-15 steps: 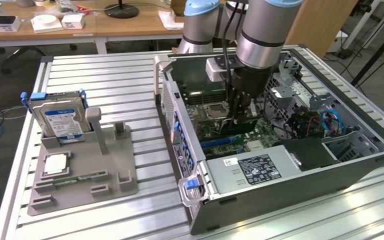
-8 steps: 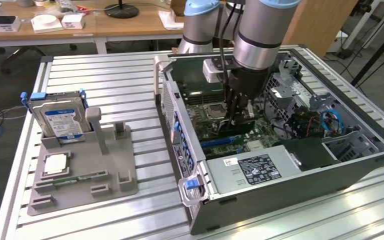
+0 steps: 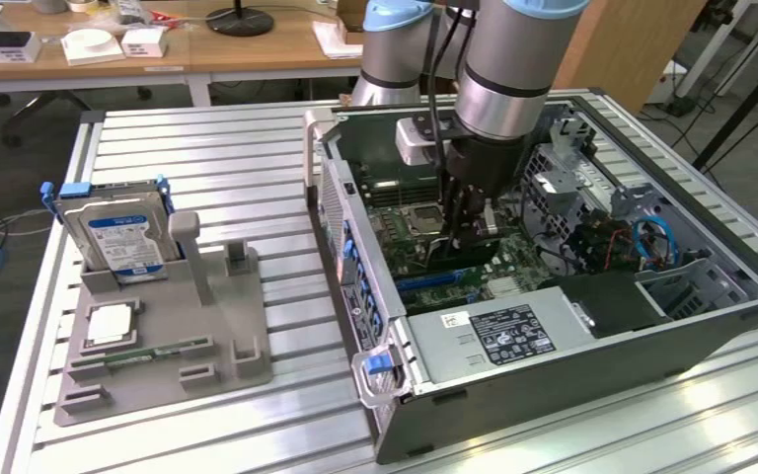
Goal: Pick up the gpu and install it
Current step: 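Insert the gpu into the slot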
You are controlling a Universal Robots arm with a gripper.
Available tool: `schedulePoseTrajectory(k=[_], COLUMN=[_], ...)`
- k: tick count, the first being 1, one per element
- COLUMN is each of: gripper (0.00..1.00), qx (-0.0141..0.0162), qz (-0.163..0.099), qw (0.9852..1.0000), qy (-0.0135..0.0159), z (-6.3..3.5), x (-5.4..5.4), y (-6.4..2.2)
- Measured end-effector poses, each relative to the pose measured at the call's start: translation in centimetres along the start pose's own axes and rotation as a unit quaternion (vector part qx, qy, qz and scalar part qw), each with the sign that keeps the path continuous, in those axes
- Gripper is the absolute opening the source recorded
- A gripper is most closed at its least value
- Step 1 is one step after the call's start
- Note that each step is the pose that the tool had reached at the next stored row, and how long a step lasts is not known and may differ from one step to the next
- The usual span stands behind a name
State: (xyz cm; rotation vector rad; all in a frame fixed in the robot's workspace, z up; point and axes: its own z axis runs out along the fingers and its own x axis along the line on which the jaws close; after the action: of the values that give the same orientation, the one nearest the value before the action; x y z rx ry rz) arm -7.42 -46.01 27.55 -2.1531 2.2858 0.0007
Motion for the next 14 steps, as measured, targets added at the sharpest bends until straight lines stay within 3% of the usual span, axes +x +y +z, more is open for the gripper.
schedulePoseTrajectory(k=[14], gripper=[0.26], qx=[0.0000], qz=[0.000], qw=[1.0000], qy=[0.0000], z=[0.22], x=[0.03], y=[0.50])
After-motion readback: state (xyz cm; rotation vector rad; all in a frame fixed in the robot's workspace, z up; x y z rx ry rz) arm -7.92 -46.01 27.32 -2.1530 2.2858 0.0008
